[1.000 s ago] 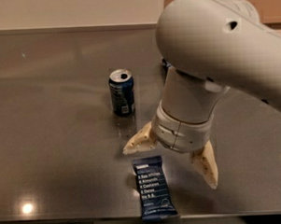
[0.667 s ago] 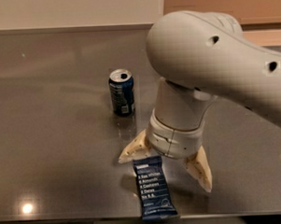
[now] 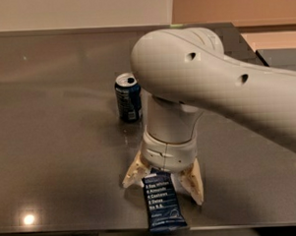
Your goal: Move rxbar blueberry near blue chip bag
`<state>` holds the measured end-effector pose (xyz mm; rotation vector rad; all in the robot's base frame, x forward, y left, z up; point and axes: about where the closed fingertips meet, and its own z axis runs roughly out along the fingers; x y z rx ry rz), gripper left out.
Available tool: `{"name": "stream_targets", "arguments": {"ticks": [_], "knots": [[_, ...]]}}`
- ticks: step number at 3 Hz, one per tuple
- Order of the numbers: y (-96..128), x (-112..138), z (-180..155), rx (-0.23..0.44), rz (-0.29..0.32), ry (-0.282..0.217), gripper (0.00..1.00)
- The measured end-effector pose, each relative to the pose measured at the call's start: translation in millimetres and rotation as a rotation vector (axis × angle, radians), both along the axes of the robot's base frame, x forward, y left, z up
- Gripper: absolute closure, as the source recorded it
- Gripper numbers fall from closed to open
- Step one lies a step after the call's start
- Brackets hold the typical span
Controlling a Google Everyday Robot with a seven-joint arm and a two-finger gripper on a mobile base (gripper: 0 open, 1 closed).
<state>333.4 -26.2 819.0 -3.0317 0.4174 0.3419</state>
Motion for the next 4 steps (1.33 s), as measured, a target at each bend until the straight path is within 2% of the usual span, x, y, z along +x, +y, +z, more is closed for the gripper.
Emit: {"name": "stream_targets", "arguments": {"ticks": [1, 3, 4], "knots": [[6.8, -0.3, -1.8, -0.014, 0.021, 0.016, 0.41], [7.6, -0.2, 5.5, -0.016, 0.021, 0.019, 0.87], [5.8, 20.6, 25.9, 0.010, -0.085, -0.020, 1.00]]}}
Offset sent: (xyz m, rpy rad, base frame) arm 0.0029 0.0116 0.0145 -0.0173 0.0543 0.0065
